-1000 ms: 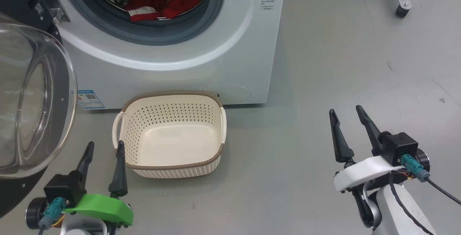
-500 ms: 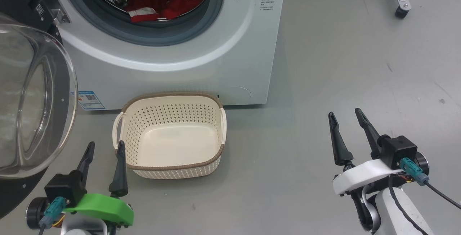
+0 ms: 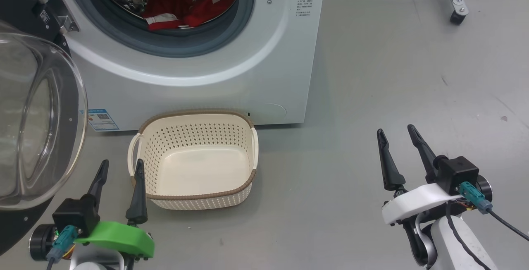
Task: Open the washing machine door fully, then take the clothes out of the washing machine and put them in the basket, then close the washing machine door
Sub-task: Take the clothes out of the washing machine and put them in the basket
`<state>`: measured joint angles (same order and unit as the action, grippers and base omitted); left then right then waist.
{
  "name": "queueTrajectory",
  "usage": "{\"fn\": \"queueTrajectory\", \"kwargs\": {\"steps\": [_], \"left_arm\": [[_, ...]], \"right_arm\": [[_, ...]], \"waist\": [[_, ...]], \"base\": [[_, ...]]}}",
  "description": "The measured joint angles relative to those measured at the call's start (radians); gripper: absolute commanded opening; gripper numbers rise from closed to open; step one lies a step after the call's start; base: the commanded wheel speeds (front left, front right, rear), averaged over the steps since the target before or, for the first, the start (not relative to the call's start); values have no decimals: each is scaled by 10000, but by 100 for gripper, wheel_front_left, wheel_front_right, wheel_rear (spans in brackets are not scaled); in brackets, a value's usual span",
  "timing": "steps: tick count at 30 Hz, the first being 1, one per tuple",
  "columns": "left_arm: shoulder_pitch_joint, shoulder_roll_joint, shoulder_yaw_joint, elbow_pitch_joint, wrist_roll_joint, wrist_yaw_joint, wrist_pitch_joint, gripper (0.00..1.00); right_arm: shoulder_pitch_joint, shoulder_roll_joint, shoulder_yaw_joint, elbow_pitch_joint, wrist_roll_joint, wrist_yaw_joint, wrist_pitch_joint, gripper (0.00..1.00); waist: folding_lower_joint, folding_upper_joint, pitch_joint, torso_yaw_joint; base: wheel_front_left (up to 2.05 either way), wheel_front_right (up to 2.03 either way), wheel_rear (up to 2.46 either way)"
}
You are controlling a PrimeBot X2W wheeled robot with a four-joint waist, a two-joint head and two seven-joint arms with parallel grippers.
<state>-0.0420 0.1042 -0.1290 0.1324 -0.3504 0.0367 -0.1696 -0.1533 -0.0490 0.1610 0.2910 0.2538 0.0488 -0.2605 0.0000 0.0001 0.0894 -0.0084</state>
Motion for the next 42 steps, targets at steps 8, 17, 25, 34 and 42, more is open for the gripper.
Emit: {"fn": "queueTrajectory", "kwargs": {"steps": [8,17,25,34,42], "left_arm": [[10,0,-15,-25,0,19,2,100],[14,-17,-31,-77,-35,50,59,100],[14,-13,-65,-92,-31,50,115,100],[14,-10,-100,-111,-29,50,148,100],[18,-10,-163,-96,-29,48,148,100]], "right_arm": [[119,0,27,-46,6,-86,0,100],[146,0,36,-59,27,-86,0,100],[146,2,40,-58,27,-86,0,100],[146,2,71,-50,27,-88,0,100],[148,2,77,-31,27,-90,0,100]], "waist": [[0,0,0,-54],[0,0,23,-77],[0,0,57,-84],[0,0,89,-85],[0,0,12,-76]], "base": [[68,-68,0],[103,-103,0],[89,-89,0],[54,-54,0],[21,-21,0]]}}
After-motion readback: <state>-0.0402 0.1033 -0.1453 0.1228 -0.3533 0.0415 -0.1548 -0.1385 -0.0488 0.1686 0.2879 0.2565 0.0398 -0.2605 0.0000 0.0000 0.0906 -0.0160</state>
